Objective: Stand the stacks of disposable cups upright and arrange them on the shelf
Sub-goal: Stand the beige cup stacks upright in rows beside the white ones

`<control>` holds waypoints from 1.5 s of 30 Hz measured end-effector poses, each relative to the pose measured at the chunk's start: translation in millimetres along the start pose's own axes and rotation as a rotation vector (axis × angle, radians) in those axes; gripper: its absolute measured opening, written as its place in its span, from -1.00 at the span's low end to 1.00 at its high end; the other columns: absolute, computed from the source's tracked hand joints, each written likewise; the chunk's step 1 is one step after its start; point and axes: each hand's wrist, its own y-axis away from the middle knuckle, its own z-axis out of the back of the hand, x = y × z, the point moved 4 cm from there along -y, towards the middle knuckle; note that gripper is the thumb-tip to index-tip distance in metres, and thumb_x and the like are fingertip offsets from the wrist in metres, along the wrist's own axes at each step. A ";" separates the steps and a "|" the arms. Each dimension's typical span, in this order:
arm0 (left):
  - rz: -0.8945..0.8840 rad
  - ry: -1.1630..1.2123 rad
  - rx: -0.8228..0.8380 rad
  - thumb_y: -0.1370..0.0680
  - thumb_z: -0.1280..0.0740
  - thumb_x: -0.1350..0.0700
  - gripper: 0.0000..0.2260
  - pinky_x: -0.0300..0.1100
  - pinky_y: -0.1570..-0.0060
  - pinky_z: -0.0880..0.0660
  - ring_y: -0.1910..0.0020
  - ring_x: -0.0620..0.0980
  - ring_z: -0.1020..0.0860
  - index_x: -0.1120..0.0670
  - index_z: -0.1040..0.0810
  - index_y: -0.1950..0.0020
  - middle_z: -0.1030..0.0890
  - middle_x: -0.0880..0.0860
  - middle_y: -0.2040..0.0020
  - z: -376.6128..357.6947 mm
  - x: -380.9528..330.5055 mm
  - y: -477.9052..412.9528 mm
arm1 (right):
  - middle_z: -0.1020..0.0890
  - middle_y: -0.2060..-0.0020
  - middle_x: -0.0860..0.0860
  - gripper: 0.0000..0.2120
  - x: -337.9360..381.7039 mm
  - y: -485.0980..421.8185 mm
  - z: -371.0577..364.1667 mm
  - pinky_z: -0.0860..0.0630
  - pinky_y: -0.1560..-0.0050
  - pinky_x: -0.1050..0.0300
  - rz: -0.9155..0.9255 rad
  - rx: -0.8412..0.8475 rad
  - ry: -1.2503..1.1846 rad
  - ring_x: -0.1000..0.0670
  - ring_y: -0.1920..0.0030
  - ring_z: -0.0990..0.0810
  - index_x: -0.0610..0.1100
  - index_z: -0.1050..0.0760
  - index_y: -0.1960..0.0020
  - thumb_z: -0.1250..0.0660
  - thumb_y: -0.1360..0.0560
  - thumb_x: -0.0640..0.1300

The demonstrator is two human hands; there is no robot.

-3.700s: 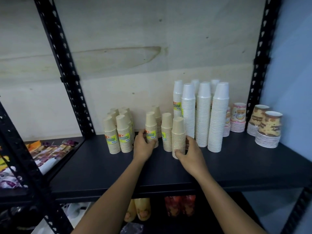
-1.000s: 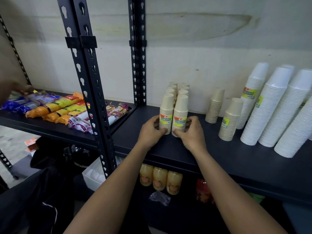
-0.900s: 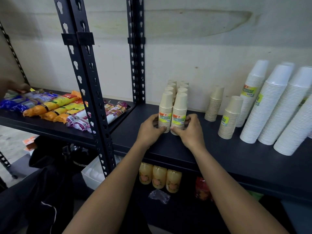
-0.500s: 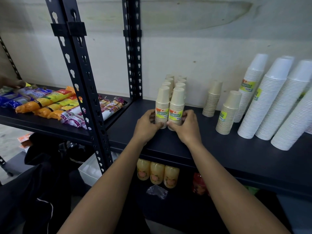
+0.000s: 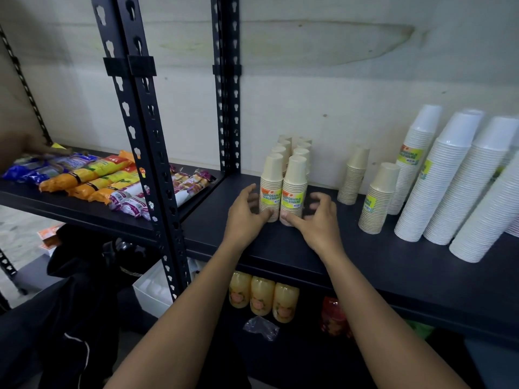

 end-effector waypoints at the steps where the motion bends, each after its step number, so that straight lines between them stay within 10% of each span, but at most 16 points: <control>1: -0.009 -0.010 -0.057 -0.47 -0.56 0.07 -0.31 -0.17 -0.23 -0.53 -0.25 -0.13 -0.56 0.04 -0.36 -0.54 -0.57 -0.03 -0.31 2.2 -3.4 4.6 | -0.40 -0.27 -0.01 -0.17 -0.4 3.9 6.2 -0.55 -0.06 0.14 0.001 -0.009 -0.014 0.01 -0.12 -0.57 -0.05 -0.32 -0.42 -0.62 -0.31 0.18; 7: -0.159 0.034 -0.215 -0.51 -0.49 0.14 -0.61 -0.28 0.04 -0.60 -0.01 -0.17 -0.59 0.04 -0.51 -0.32 -0.55 -0.02 -0.12 -7.6 -32.9 45.5 | -0.46 -0.21 0.02 -0.44 -2.9 28.9 48.7 -0.56 -0.14 0.07 0.100 -0.124 -0.006 0.04 -0.14 -0.55 -0.04 -0.44 -0.34 -0.55 -0.43 0.06; 12: -0.247 0.097 -0.028 -0.54 -0.48 0.14 -0.62 -0.30 0.06 -0.59 0.02 -0.13 -0.62 0.06 -0.51 -0.33 -0.61 -0.05 -0.11 -52.4 -74.3 59.0 | -0.50 -0.12 0.01 -0.61 1.7 43.6 94.1 -0.51 -0.24 -0.02 0.209 -0.326 0.052 -0.03 -0.17 -0.50 -0.09 -0.51 -0.23 -0.53 -0.47 -0.04; 21: -0.192 0.002 0.118 -0.53 -0.50 0.07 -0.50 -0.36 -0.06 -0.52 -0.21 -0.10 -0.56 0.08 -0.46 -0.43 -0.57 -0.02 -0.29 -129.2 -85.5 2.1 | -0.45 -0.33 -0.10 -0.36 -12.9 32.2 147.0 -0.24 -0.20 0.35 0.059 -0.405 0.079 0.08 -0.29 -0.40 -0.15 -0.36 -0.48 -0.52 -0.49 -0.05; 27: -0.103 -0.068 0.170 -0.51 -0.51 0.05 -0.45 -0.14 -0.17 -0.52 -0.19 -0.06 -0.55 0.07 -0.42 -0.46 -0.56 0.03 -0.27 -175.9 -72.7 -44.0 | -0.47 -0.42 -0.09 -0.18 -31.0 6.6 134.9 -0.46 -0.29 0.00 -0.040 -0.347 0.169 -0.09 -0.41 -0.46 -0.12 -0.18 -0.59 -0.49 -0.49 0.10; 45: -0.025 -0.019 0.030 -0.40 -0.56 -0.09 -0.42 0.02 -0.15 -0.58 -0.13 0.03 -0.59 0.06 -0.44 -0.32 -0.56 0.07 -0.22 -236.9 -65.3 -92.2 | -0.55 -0.21 -0.04 -0.41 -55.0 -13.6 128.4 -0.49 -0.07 0.12 -0.040 -0.354 0.223 -0.02 -0.18 -0.54 -0.10 -0.36 -0.39 -0.52 -0.48 0.03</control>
